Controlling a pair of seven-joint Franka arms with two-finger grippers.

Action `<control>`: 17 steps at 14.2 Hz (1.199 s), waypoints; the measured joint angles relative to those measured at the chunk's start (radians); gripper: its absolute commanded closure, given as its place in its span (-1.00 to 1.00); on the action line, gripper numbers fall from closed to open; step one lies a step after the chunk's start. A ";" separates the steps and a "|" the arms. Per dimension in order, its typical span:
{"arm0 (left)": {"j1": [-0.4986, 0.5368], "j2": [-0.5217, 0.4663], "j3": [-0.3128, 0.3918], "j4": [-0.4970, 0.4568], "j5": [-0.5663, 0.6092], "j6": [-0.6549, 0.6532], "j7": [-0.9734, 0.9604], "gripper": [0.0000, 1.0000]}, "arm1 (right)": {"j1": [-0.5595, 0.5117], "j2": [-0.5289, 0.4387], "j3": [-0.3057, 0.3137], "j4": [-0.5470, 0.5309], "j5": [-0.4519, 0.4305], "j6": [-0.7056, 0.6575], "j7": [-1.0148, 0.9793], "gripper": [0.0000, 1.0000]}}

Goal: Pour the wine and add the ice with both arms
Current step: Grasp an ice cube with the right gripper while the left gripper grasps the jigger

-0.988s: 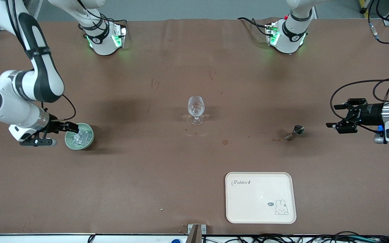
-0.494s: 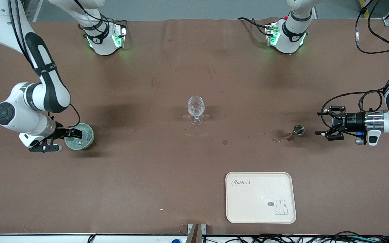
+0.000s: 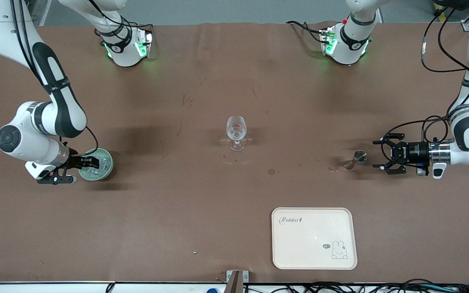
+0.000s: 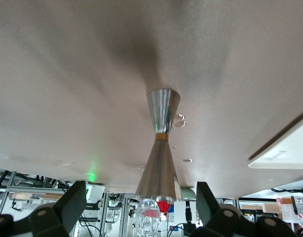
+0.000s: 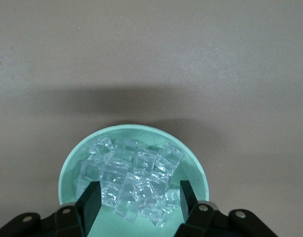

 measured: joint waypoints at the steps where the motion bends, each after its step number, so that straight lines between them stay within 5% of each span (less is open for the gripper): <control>1: 0.000 0.016 0.000 0.009 -0.001 0.002 0.000 -0.97 | 0.000 0.004 0.000 0.000 0.000 0.002 0.000 -0.46; 12: -0.014 0.140 -0.005 0.055 -0.021 0.005 0.064 -0.92 | 0.001 0.009 0.002 -0.008 0.000 0.000 -0.001 -0.03; 17: -0.014 0.161 -0.014 0.059 -0.026 0.012 0.067 -0.75 | 0.001 0.012 0.002 -0.008 0.000 0.000 -0.001 0.65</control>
